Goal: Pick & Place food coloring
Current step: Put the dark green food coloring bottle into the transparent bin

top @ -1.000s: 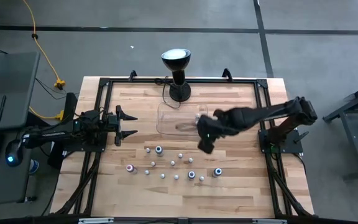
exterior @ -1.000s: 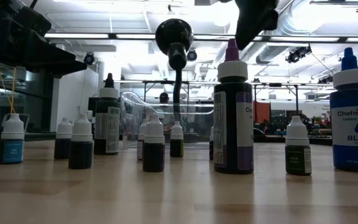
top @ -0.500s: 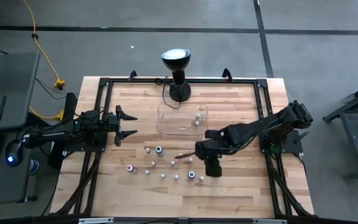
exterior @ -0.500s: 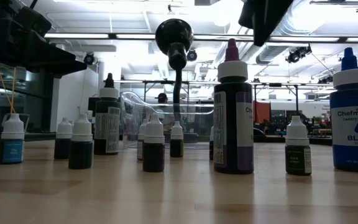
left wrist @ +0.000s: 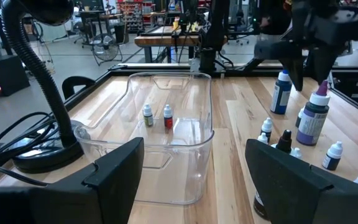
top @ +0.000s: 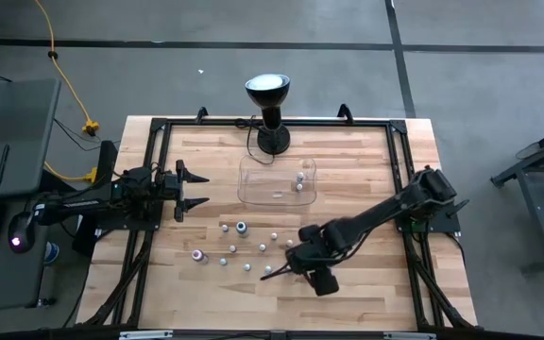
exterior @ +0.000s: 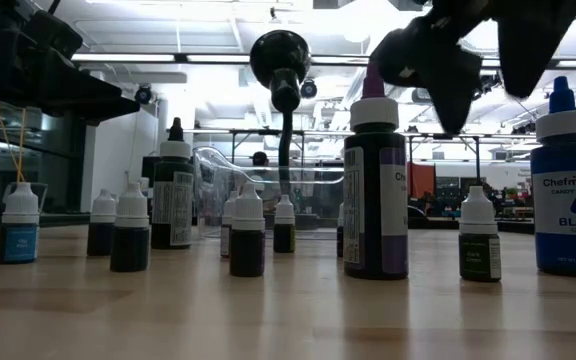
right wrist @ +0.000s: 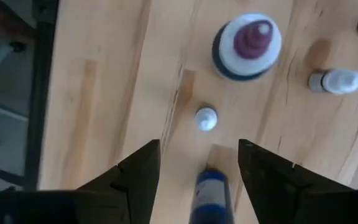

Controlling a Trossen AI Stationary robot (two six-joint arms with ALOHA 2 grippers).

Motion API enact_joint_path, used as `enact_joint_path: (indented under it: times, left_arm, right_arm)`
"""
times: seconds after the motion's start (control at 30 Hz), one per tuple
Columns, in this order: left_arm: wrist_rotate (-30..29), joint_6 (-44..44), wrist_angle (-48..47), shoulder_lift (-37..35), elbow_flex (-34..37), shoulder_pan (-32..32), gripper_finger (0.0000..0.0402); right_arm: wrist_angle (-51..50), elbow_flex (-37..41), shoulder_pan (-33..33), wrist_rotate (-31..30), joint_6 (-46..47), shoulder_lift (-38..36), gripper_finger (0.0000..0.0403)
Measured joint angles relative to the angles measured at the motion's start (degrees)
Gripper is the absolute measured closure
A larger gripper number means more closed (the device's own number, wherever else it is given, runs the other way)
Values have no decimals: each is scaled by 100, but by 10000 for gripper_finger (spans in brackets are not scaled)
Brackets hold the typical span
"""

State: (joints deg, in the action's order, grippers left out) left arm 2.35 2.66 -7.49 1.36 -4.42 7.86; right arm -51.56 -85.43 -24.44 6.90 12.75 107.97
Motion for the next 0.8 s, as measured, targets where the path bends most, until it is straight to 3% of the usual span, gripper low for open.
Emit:
enact_joint_path:
  times: [0.8]
  left_arm:
    - [0,1,0,0,-1,1,124]
  right_arm:
    - [137,0,-47,-245,278,553,197]
